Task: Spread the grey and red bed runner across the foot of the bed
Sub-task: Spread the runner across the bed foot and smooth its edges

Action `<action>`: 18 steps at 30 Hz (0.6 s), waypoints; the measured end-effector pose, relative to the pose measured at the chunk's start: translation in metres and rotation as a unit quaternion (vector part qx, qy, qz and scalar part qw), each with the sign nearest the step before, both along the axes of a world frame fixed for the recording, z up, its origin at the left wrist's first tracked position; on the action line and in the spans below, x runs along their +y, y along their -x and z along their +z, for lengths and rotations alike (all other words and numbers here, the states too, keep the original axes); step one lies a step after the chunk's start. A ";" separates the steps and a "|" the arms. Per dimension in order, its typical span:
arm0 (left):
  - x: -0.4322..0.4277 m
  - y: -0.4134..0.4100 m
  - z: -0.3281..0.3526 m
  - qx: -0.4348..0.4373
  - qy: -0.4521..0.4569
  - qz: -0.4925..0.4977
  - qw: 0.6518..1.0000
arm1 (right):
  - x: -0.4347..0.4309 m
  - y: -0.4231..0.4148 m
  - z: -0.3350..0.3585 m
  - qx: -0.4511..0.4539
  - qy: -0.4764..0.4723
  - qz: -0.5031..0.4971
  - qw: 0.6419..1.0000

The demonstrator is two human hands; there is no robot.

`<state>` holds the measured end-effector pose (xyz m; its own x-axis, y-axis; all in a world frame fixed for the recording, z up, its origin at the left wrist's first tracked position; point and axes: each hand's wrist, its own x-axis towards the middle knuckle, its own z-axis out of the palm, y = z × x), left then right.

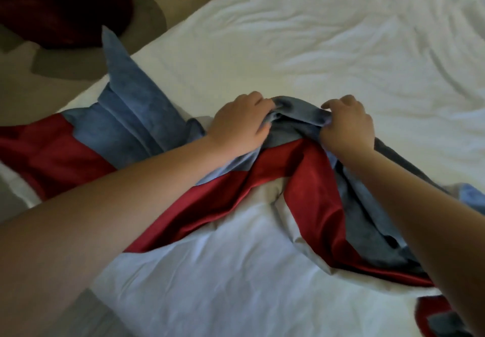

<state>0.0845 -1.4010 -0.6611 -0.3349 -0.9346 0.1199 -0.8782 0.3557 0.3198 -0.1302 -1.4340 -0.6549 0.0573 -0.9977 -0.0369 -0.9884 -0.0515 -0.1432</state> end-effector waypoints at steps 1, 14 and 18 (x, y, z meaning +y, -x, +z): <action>0.006 -0.016 0.000 -0.005 0.003 0.019 1.000 | 0.000 -0.015 0.002 -0.007 0.007 0.030 0.999; 0.115 -0.192 0.016 -0.116 0.003 0.281 0.953 | 0.022 -0.204 0.018 -0.053 -0.068 0.259 0.962; 0.138 -0.218 0.009 -0.140 -0.025 0.361 0.922 | 0.024 -0.232 0.007 -0.068 -0.074 0.259 0.961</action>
<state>0.3027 -1.2626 -0.6519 0.3643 -0.9284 0.0736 -0.9312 -0.3617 0.0458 0.1014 -1.4102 -0.6476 0.5586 -0.8186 -0.1334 -0.8076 -0.5001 -0.3125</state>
